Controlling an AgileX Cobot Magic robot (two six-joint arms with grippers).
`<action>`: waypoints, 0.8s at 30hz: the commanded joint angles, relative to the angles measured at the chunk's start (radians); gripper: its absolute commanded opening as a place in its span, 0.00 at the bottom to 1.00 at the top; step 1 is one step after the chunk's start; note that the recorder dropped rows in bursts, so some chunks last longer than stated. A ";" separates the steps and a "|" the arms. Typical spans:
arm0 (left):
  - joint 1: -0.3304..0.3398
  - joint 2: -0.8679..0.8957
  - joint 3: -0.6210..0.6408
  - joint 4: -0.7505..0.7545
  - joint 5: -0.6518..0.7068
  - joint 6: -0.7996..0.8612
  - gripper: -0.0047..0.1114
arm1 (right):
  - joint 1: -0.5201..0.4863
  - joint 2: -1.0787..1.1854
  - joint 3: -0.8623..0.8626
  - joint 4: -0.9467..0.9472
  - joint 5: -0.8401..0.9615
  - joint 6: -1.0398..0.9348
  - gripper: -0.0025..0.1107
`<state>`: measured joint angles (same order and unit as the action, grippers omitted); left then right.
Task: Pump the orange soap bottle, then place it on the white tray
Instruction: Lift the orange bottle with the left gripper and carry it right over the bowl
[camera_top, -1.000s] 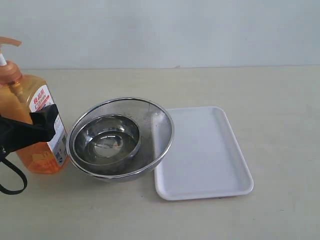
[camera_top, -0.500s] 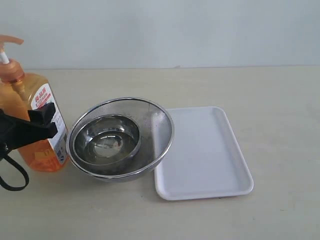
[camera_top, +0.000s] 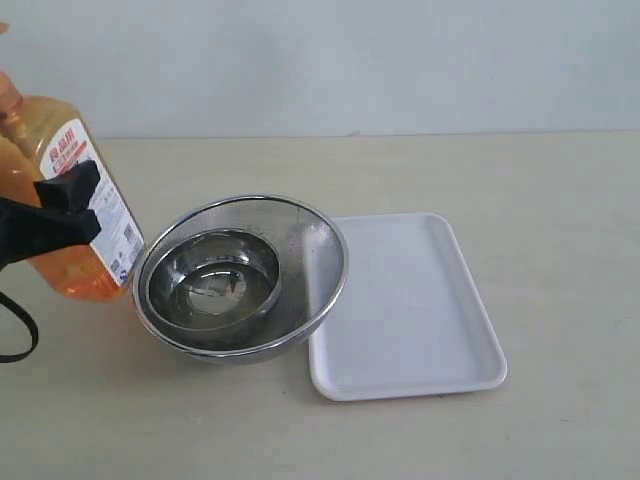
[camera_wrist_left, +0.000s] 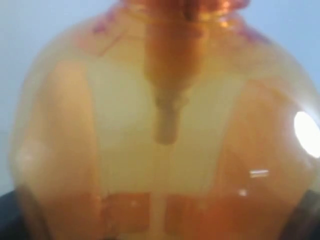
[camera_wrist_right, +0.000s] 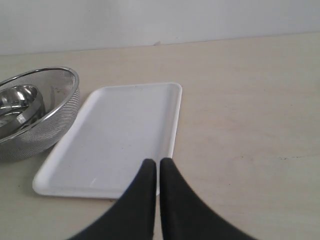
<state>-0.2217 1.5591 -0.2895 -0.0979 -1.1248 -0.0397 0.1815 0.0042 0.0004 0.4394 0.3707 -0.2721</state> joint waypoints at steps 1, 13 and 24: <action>-0.008 -0.106 -0.007 0.005 -0.070 0.021 0.08 | -0.002 -0.004 0.000 0.000 -0.004 0.001 0.02; -0.008 -0.297 -0.152 0.080 0.216 -0.021 0.08 | -0.002 -0.004 0.000 0.000 0.005 0.001 0.02; -0.008 -0.304 -0.308 0.307 0.260 -0.259 0.08 | -0.002 -0.004 0.000 0.000 0.005 0.001 0.02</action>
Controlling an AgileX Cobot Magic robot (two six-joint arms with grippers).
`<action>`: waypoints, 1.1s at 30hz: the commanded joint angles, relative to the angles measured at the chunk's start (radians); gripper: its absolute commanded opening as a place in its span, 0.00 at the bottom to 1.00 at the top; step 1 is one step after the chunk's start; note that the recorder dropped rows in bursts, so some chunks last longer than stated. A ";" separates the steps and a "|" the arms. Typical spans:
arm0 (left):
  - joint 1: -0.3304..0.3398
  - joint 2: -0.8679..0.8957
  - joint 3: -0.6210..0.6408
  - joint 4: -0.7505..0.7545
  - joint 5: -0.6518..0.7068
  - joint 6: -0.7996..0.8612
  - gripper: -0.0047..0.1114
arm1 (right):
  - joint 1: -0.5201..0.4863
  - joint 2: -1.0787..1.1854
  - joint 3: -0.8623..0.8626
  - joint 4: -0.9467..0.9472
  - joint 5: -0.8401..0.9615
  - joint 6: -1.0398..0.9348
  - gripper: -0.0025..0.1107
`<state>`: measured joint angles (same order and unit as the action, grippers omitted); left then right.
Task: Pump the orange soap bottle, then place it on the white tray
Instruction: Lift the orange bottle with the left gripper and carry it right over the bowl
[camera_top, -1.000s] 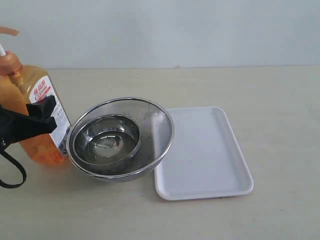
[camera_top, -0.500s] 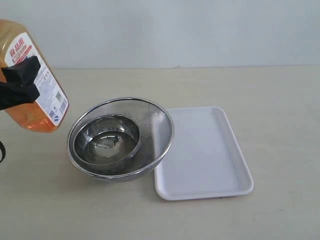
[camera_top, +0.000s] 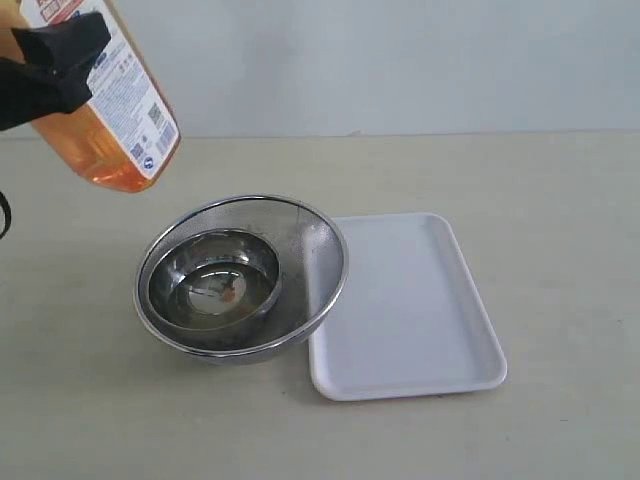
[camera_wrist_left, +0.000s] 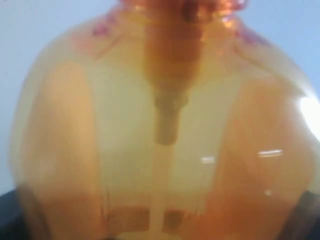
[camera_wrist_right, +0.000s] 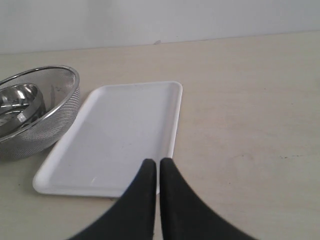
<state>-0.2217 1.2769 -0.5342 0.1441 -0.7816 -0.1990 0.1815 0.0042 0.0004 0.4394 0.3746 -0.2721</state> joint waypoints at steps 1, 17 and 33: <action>-0.011 -0.022 -0.079 0.086 -0.082 -0.122 0.08 | -0.002 -0.004 0.000 0.000 0.001 0.001 0.02; -0.282 0.121 -0.345 0.211 0.003 -0.193 0.08 | -0.002 -0.004 0.000 0.000 0.001 0.001 0.02; -0.486 0.528 -0.554 0.219 -0.007 -0.176 0.08 | -0.002 -0.004 0.000 0.000 0.001 0.001 0.02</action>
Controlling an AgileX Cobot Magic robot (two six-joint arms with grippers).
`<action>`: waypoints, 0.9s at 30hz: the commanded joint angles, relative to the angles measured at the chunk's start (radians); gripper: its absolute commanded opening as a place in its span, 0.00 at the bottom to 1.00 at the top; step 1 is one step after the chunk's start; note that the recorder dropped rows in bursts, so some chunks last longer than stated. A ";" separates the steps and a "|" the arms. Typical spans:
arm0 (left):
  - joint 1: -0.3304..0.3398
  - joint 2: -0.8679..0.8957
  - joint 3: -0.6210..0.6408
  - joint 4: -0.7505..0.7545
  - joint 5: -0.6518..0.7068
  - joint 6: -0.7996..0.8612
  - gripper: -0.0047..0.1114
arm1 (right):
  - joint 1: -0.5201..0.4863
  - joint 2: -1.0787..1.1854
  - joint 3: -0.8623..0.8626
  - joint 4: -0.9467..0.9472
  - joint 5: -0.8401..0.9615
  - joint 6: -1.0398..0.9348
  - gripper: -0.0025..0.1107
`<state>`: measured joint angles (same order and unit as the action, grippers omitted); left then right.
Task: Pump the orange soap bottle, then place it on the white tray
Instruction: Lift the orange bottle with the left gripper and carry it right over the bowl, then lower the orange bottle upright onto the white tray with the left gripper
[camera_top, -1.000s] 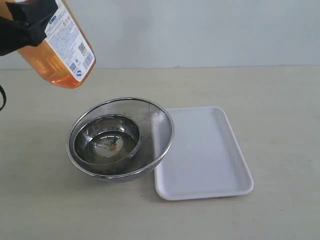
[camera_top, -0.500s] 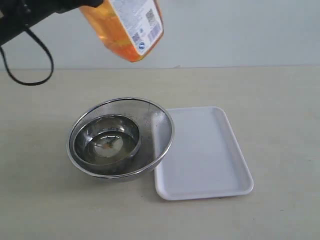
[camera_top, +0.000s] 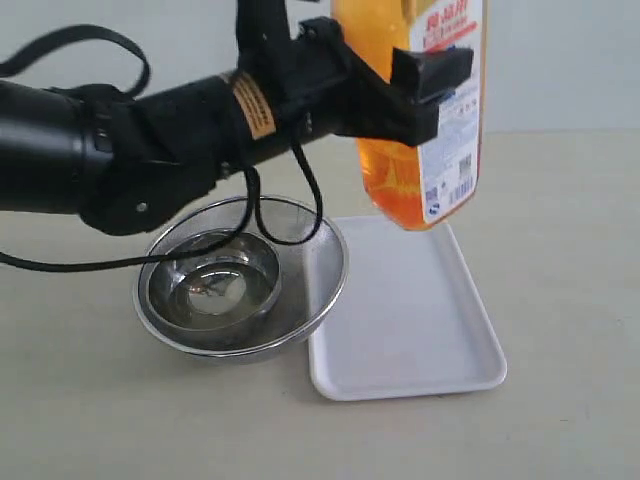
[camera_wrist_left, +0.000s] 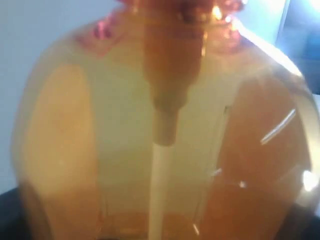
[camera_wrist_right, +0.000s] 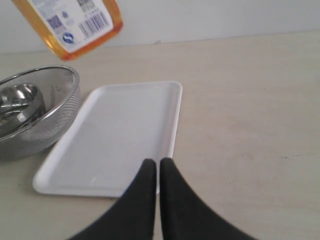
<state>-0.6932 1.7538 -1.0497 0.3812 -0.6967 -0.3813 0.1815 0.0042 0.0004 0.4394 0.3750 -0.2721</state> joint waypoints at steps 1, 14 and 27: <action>-0.016 0.069 -0.039 -0.022 -0.098 0.001 0.08 | -0.002 -0.004 0.000 0.000 0.001 0.001 0.02; -0.040 0.236 -0.039 -0.025 -0.132 0.022 0.08 | -0.002 -0.004 0.000 0.000 -0.006 0.001 0.02; -0.040 0.308 -0.039 -0.019 -0.171 0.058 0.39 | -0.002 -0.004 0.000 0.000 -0.006 0.001 0.02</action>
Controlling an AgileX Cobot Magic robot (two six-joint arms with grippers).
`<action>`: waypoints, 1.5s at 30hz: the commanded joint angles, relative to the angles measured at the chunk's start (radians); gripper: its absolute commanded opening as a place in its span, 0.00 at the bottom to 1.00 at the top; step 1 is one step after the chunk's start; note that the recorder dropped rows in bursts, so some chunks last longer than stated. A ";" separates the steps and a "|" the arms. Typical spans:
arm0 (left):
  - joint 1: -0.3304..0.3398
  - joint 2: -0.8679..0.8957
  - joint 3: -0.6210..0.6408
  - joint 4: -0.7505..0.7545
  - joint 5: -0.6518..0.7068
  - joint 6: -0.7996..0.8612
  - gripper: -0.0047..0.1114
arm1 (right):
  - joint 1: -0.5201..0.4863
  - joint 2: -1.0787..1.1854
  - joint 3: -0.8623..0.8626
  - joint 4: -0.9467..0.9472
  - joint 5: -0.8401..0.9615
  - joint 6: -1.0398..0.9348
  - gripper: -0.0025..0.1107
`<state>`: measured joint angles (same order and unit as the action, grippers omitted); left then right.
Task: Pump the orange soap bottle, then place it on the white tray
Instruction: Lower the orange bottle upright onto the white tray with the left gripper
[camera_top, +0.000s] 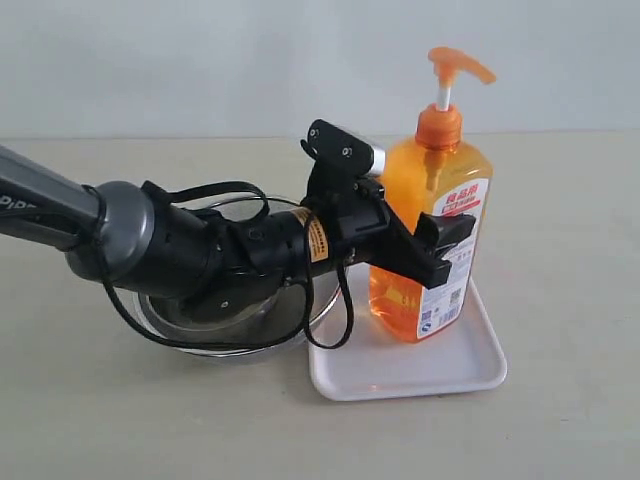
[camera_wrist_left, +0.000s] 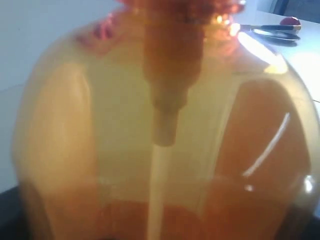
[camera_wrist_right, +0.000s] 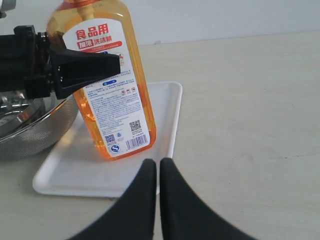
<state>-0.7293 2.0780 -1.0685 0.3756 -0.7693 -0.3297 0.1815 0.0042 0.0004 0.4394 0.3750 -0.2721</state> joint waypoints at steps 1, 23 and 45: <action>-0.004 -0.016 -0.020 -0.013 -0.099 0.007 0.48 | -0.002 -0.004 0.000 0.000 -0.006 0.001 0.02; -0.003 -0.158 0.002 0.011 0.161 -0.023 0.68 | -0.002 -0.004 0.000 0.000 -0.003 0.001 0.02; -0.003 -0.181 0.012 0.011 0.218 -0.056 0.88 | -0.002 -0.004 0.000 0.000 -0.003 0.000 0.02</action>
<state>-0.7299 1.9129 -1.0556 0.3922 -0.5529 -0.3762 0.1815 0.0042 0.0004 0.4394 0.3750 -0.2721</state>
